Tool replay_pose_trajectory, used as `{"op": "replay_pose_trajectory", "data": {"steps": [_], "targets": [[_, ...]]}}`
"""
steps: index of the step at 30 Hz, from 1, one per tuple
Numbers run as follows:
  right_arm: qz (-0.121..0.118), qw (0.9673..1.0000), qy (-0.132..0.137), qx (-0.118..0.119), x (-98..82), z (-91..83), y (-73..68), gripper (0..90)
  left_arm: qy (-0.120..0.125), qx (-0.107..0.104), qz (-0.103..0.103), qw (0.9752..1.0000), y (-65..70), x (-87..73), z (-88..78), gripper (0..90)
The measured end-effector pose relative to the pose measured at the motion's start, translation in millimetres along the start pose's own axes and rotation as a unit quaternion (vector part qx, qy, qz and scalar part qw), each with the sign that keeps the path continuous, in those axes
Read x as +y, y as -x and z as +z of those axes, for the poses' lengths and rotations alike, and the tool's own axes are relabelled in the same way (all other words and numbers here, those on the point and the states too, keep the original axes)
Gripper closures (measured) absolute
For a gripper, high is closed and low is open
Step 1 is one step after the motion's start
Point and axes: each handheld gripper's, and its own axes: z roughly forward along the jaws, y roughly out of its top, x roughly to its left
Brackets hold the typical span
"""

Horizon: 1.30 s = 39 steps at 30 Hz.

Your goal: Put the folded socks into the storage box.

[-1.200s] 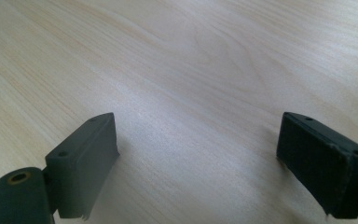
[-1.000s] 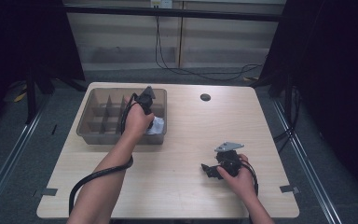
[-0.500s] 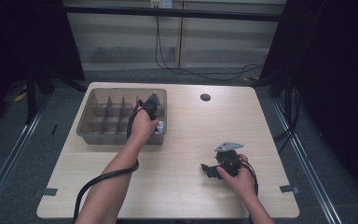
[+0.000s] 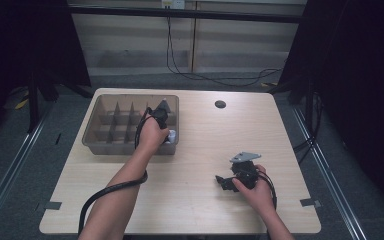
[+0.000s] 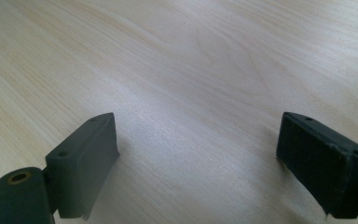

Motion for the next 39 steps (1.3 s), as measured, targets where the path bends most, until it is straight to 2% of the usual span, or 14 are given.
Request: {"op": "replay_pose_trajectory", "data": {"steps": [5, 8, 10, 12, 14, 21, 22, 26, 28, 31, 34, 35, 39], "targets": [[0.000, 1.0000, 0.000, 0.000, 0.0, 0.0, 0.0, 11.9, 0.003, -0.003, -0.003, 1.0000, 1.1, 2.5, -13.9, 80.7], [0.000, 1.0000, 0.000, 0.000, 0.1, 0.0, 0.0, 11.9, 0.016, -0.002, -0.001, 0.9999, 1.8, 4.9, -21.9, 80.0], [0.000, 1.0000, 0.000, 0.000, 0.0, 0.0, -0.1, 12.0, 0.030, 0.008, -0.002, 0.9995, 3.1, 6.6, -26.2, 79.2], [-0.001, 1.0000, 0.000, 0.000, 0.0, 0.1, 0.1, 12.0, 0.030, 0.019, 0.003, 0.9994, 2.6, 8.5, -27.8, 79.1], [-0.001, 1.0000, 0.000, 0.000, 0.1, 0.1, 0.2, 11.9, 0.033, 0.027, -0.001, 0.9991, 2.1, 8.8, -25.4, 79.0], [-0.001, 1.0000, 0.001, 0.001, 0.0, 0.2, 0.1, 11.9, 0.028, 0.019, -0.007, 0.9994, -0.7, 9.5, -13.1, 82.0], [-0.001, 1.0000, 0.001, 0.000, 0.0, 0.2, 0.0, 11.9, 0.023, 0.020, -0.003, 0.9995, -0.7, 9.4, -11.5, 83.0], [-0.002, 1.0000, 0.002, 0.000, -0.1, 0.3, 0.2, 11.9, 0.010, 0.014, -0.012, 0.9998, -2.2, 7.2, -0.5, 84.9], [-0.001, 1.0000, 0.002, 0.000, -0.3, 0.2, 0.1, 11.9, 0.005, 0.017, -0.008, 0.9998, -1.8, 6.6, 3.7, 85.4], [-0.002, 1.0000, 0.002, 0.000, -0.2, 0.2, 0.2, 11.9, 0.002, 0.020, -0.005, 0.9998, -0.6, 6.7, 3.9, 85.4], [-0.002, 1.0000, 0.002, 0.000, -0.3, 0.3, 0.1, 11.9, 0.009, 0.013, -0.009, 0.9998, -2.4, 5.0, 1.4, 84.8], [-0.001, 1.0000, 0.003, -0.001, -0.4, 0.4, -0.1, 12.0, 0.016, 0.008, -0.014, 0.9997, -2.7, 3.9, 0.0, 83.8], [-0.001, 1.0000, 0.005, -0.001, -0.7, 0.4, -0.1, 12.0, 0.029, -0.004, -0.010, 0.9995, -2.7, 0.9, -7.4, 76.7]]}}
